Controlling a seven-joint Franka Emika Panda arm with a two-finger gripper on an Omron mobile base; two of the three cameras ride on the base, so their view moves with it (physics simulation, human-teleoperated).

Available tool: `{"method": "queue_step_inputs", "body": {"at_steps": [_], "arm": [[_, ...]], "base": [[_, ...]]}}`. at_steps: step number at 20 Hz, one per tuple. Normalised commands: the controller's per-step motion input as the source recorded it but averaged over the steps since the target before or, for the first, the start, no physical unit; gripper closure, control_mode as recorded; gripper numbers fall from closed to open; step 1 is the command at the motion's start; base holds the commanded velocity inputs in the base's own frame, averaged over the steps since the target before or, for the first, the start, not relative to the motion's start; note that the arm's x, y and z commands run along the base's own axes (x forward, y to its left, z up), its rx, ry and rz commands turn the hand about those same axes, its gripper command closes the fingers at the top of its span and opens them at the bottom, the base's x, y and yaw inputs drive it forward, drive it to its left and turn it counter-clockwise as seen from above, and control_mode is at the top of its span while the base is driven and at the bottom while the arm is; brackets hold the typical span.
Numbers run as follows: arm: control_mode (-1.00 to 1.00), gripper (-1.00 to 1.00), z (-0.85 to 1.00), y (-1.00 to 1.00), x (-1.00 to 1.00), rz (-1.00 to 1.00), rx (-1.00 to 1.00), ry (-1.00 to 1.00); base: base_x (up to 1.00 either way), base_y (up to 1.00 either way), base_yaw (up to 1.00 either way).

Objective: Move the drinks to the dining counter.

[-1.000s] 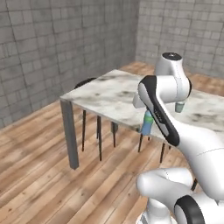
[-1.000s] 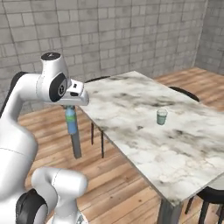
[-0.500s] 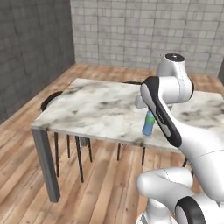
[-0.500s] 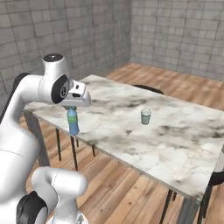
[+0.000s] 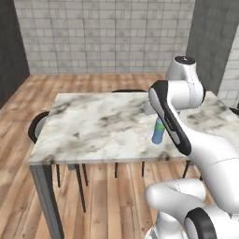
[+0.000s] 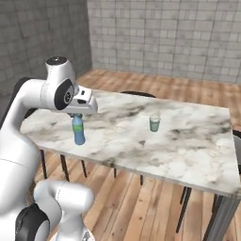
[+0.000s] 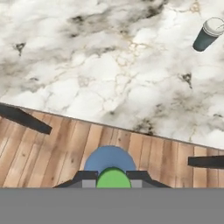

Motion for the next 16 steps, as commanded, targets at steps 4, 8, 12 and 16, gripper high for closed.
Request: {"method": "queue_step_inputs", "body": {"at_steps": [4,8,12,16], "arm": [[1.00,1.00,0.00,0.00,0.00,0.00,0.00,0.00],[1.00,1.00,0.00,0.00,0.00,0.00,0.00,0.00],[1.00,1.00,0.00,0.00,0.00,0.00,0.00,0.00],[1.00,1.00,0.00,0.00,0.00,0.00,0.00,0.00]], "base": [[0.23,0.16,-0.53],[0.26,0.00,-0.42],[0.25,0.15,-0.24],[0.36,0.34,-0.02]]}}
